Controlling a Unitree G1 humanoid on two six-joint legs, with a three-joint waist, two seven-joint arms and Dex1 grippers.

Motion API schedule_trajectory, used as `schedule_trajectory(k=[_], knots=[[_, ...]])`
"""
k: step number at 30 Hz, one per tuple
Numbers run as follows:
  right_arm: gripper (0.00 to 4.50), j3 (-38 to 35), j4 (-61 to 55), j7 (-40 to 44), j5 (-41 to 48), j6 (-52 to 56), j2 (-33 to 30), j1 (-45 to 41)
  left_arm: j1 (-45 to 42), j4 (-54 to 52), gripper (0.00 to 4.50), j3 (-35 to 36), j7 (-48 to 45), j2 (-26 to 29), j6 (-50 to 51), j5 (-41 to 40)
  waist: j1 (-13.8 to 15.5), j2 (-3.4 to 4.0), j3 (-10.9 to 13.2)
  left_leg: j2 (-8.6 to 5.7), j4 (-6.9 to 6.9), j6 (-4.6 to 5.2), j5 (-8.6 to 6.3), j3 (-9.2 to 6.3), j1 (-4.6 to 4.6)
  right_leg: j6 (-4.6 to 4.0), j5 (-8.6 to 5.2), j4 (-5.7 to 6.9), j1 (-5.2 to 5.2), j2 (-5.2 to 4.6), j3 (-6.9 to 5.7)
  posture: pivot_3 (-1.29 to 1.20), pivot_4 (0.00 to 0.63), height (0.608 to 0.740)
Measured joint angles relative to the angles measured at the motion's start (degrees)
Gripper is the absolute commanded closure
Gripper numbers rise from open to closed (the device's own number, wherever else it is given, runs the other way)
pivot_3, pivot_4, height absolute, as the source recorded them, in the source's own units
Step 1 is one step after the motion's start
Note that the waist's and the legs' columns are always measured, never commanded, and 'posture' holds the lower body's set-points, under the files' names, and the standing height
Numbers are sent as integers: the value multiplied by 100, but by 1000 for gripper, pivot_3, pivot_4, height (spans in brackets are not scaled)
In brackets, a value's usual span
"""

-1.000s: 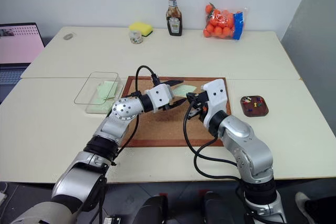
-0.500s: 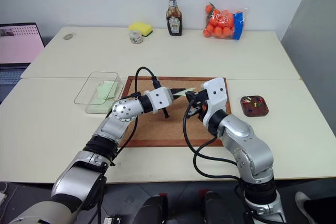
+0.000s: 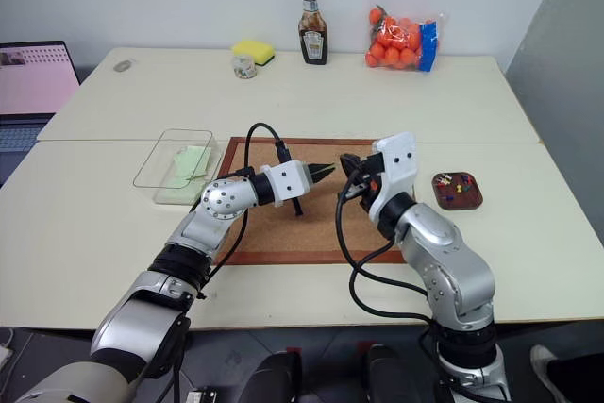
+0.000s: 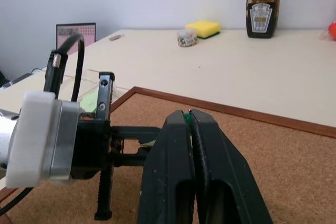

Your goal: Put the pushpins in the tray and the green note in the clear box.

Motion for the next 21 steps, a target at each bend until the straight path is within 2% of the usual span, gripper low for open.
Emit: schedule_trajectory(k=[10,16,21], knots=[[4500,-570,-202,-130,258,19,-143,56,29,-28,4485,-19,-21,6,127,-44,2,0,0,-1,0,0,0,1,-1,0,0,-1,0,-1,0,0,150,740],[4500,-1227,81,-131,-28,-144,-1034,618,250,-536,4485,122,-301,126,850,-463,5,0,0,-1,0,0,0,2,0,0,0,-1,0,-1,4,0,150,740],[4500,-1469,1163,-154,-579,-592,-1639,771,368,-969,4485,242,-392,188,1256,-586,-11,0,0,0,-1,0,0,6,5,0,0,1,0,2,5,0,150,740]])
